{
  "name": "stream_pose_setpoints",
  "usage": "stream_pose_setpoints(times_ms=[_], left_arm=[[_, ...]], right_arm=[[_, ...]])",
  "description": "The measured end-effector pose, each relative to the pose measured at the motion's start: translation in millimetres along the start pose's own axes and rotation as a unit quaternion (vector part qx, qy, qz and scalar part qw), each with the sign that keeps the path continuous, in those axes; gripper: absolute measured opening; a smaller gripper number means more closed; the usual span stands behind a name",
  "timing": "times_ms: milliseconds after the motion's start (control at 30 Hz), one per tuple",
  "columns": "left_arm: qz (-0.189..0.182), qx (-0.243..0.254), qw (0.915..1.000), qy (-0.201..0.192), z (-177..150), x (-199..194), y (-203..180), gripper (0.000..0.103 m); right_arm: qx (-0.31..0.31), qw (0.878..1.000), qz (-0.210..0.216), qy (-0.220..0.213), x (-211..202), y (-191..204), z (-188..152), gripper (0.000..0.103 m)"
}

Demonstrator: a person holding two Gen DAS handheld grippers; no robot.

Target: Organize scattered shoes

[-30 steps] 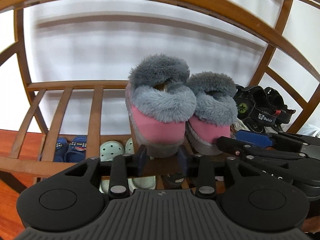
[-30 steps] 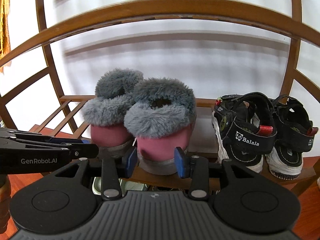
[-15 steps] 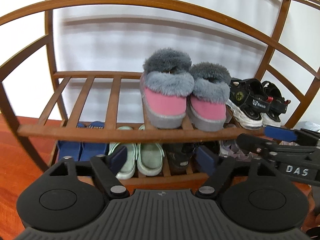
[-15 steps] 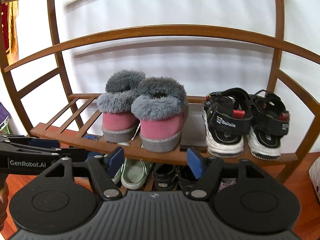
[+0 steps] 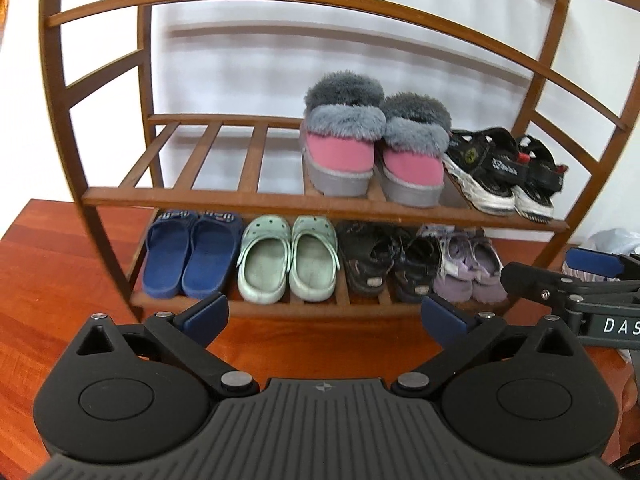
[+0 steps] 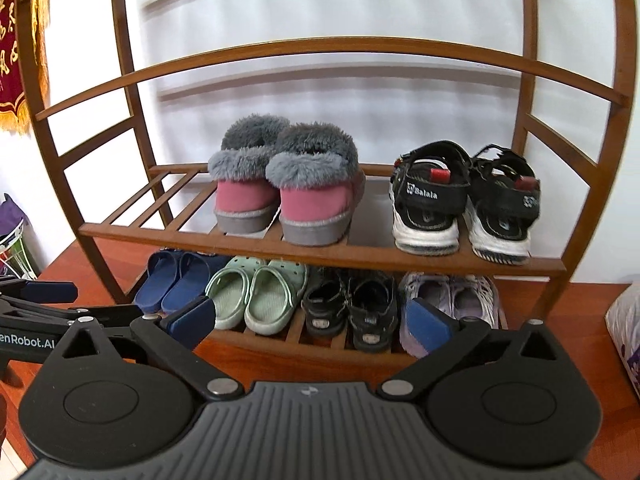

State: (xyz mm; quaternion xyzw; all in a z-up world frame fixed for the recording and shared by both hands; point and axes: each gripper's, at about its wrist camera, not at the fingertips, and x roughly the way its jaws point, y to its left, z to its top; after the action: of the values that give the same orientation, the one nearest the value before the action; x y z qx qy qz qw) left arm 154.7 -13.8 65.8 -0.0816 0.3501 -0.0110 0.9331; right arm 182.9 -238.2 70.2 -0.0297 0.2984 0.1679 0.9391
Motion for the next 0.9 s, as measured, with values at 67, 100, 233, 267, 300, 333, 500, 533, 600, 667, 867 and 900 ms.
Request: stream_pose_setpoints(times_ms=[67,100,233,267,300,333,500,533,600,667,867,900], left_arm=[[-0.001,0.006,1.0000,0.001,-9,-10,0,0.103],[-0.002,0.009,1.0000,0.002,-14,-17,1,0.103],[-0.005,0.016,0.9998,0.005,-35,-39,3,0.103],[-0.004,0.018,0.9998,0.005,-41,-46,5,0.103],[-0.004,0.021,0.9998,0.004,-49,-55,6,0.103],[-0.005,0.024,0.9997,0.003,-53,-60,7,0.103],[-0.001,0.042,0.9991,-0.005,-85,-94,14,0.103],[-0.001,0.044,0.9990,-0.004,-91,-100,15,0.103],[-0.002,0.044,0.9990,0.003,-101,-109,18,0.103],[-0.003,0.043,0.9990,0.008,-109,-119,20,0.103],[-0.010,0.042,0.9990,0.013,-129,-142,21,0.103],[-0.009,0.043,0.9990,0.011,-132,-145,21,0.103]], right_arm=[[0.003,1.000,-0.005,0.000,-10,4,-8,0.102],[0.005,1.000,-0.008,0.000,-14,6,-11,0.102],[0.014,1.000,-0.023,0.000,-38,20,-33,0.102],[0.016,1.000,-0.027,0.000,-44,23,-38,0.102],[0.018,0.999,-0.030,0.000,-51,28,-44,0.102],[0.019,0.999,-0.033,-0.001,-58,32,-50,0.102],[0.020,0.999,-0.048,0.001,-90,55,-80,0.102],[0.021,0.999,-0.050,0.001,-96,59,-85,0.102],[0.023,0.998,-0.052,0.003,-107,67,-95,0.102],[0.023,0.998,-0.054,0.005,-117,74,-103,0.102],[0.019,0.998,-0.058,0.006,-142,88,-121,0.102],[0.020,0.998,-0.058,0.007,-146,89,-124,0.102]])
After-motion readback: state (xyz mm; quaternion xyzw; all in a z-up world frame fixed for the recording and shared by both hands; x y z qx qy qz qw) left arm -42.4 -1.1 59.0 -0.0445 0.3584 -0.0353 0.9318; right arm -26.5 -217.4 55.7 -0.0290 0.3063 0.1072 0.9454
